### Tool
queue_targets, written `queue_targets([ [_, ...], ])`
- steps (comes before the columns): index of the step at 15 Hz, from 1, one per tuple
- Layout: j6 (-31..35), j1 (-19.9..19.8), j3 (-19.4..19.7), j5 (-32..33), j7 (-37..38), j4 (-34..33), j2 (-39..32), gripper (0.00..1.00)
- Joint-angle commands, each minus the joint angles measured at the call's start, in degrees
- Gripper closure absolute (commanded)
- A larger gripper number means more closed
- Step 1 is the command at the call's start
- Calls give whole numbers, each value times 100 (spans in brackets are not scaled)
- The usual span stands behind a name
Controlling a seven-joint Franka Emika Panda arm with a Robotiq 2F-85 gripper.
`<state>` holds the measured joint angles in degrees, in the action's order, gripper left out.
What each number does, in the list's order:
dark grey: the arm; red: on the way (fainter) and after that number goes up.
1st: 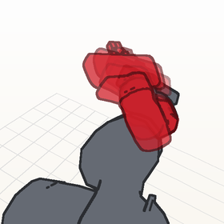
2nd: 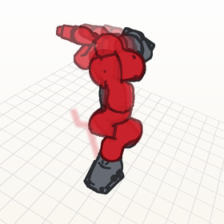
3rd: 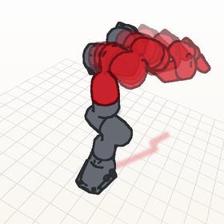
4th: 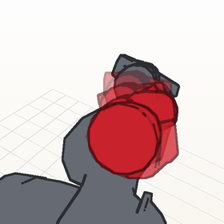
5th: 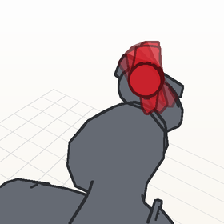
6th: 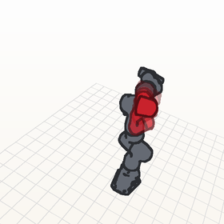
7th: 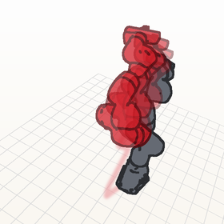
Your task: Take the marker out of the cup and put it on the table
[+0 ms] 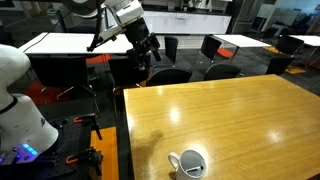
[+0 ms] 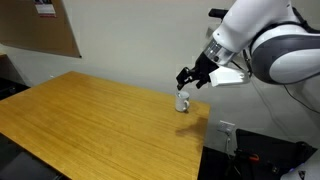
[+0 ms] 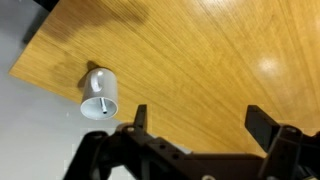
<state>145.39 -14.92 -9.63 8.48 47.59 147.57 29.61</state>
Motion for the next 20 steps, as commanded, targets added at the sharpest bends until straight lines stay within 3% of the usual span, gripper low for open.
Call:
queue_targets([
  [1, 132, -235, 216, 216, -47, -2, -62, 0],
  [6, 348, -567, 393, 551, -27, -111, -458, 0],
  [11, 607, -582, 594, 823, -395, -152, -882, 0],
  [20, 919, -503, 1271, 643, -2054, -41, -1155, 0],
])
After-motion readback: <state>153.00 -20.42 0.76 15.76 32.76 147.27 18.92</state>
